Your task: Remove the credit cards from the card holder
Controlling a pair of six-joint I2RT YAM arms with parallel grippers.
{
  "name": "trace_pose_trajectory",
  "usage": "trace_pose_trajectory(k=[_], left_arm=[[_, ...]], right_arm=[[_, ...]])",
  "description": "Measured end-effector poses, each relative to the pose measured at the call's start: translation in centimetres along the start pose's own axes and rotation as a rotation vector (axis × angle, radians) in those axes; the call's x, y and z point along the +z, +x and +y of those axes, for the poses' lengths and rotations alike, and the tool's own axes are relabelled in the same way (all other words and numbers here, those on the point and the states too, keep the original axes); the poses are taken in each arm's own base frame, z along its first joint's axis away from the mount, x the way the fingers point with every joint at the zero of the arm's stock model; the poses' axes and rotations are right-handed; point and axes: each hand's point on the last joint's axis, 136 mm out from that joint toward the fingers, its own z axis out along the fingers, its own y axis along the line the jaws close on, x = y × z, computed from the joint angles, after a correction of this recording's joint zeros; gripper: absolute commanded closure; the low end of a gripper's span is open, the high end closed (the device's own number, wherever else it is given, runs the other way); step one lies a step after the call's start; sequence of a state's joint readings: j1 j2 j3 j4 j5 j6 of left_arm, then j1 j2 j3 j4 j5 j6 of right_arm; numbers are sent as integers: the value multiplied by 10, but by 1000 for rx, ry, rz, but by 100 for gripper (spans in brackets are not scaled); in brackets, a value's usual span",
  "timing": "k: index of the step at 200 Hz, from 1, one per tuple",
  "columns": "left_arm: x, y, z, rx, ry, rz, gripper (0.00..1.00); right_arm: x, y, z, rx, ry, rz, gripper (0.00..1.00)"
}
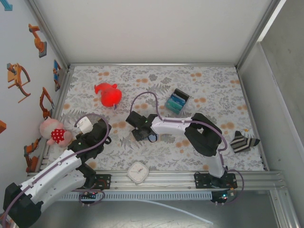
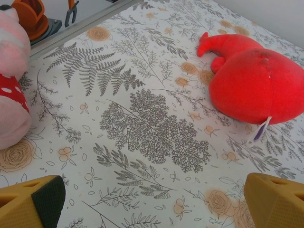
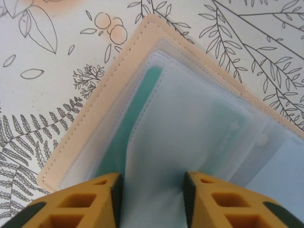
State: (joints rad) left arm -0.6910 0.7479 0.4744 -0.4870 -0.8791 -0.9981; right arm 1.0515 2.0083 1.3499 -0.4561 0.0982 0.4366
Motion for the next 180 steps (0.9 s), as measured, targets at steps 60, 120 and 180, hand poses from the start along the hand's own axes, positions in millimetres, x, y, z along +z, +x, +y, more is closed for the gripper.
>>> trace_pose_trajectory(k=[60,120,180], left_arm=[[-2,3,-12,34,62,30,3],[-3,2,-23,50,108,37,3],[-2,2,-28,69,119,45,3]], right_arm=[[-3,-1,-3,-137,-9,-22,69],[-4,-2,-3,-194,-36,-18,63],[-11,5,0,-189,-73,-11,59]])
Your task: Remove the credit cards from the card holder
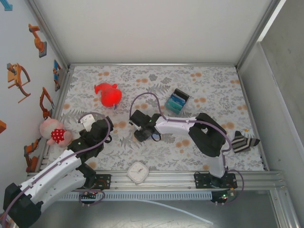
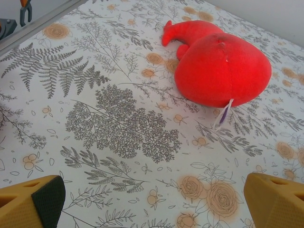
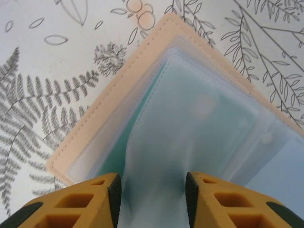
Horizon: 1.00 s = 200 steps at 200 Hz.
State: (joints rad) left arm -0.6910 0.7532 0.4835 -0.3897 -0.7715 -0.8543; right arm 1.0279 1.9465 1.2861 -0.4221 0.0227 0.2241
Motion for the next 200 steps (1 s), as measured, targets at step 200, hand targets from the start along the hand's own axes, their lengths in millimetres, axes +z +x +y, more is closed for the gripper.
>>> trace_pose_trajectory(k=[200], left_arm=[[6,4,-10,31,0,32,3]], right_arm=[[3,11,5,3,-36,33,49]])
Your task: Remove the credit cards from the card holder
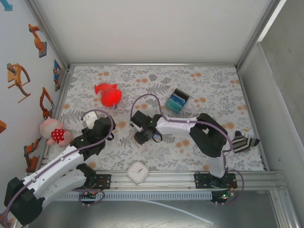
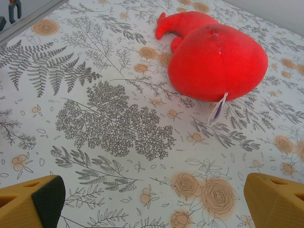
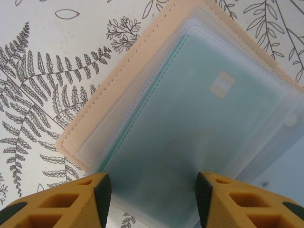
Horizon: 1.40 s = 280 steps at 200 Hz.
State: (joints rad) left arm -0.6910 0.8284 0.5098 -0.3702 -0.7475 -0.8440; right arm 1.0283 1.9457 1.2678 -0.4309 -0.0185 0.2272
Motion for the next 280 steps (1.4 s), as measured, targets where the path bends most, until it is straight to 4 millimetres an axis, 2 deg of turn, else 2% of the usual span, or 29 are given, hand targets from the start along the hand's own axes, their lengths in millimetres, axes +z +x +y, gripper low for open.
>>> trace_pose_trajectory(k=[23,114,220,280], left_arm=[[1,2,-1,7,-2,10,3],[0,-3,-11,0,28,10,3],[-1,-7,-29,-7,108,10,3],[2,-2,-48,44,177,48,3]], right_arm=[[1,0,-1,0,4,0,51],[0,-2,-11,6,52,-18,72],[-23,-3,-39,99,165,-113,70],[-29,11,-67,234,229,-128,71]])
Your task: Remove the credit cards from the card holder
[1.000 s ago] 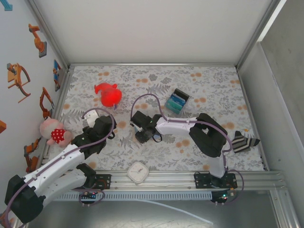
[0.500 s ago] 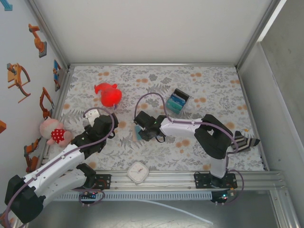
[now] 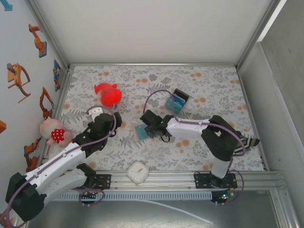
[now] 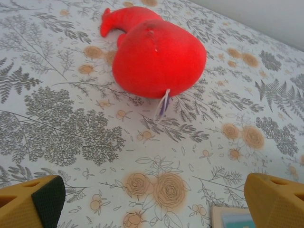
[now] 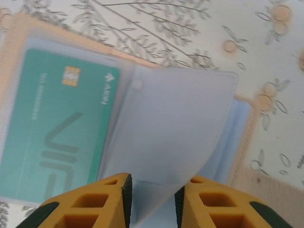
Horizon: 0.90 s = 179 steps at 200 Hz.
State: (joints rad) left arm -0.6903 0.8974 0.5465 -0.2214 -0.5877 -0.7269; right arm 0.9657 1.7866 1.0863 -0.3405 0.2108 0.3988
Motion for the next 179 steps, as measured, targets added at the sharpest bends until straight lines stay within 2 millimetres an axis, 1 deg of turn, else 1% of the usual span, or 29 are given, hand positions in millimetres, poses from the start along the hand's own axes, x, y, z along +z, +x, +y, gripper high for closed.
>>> trace_pose_trajectory(k=[29,61,90,105,117,132,148,166,179], left_arm=[[6,8,-11,33,27,46,3],[11,16,-20,55,59,88,3],[16,24,-29,74,90,127,3],[18,31,-32,85,103,155,3],[19,36,-35,95,116,175,0],[19,42,-39,107,134,194,5],[20,50,-44,133,147,215,9],[20,63,-49,175,156,244,10],[20,73,-53,208,159,268,14]], right_arm=[[0,5,-16,78,28,-1,71],[1,15,-23,126,43,14,72],[-5,17,-29,169,46,3,79],[-9,14,-37,213,50,-9,82],[-12,12,-45,251,57,-17,85],[-15,13,-56,296,65,-25,87],[-23,13,-65,333,68,-40,88],[-34,9,-69,359,55,-67,88],[-44,3,-69,370,39,-95,88]])
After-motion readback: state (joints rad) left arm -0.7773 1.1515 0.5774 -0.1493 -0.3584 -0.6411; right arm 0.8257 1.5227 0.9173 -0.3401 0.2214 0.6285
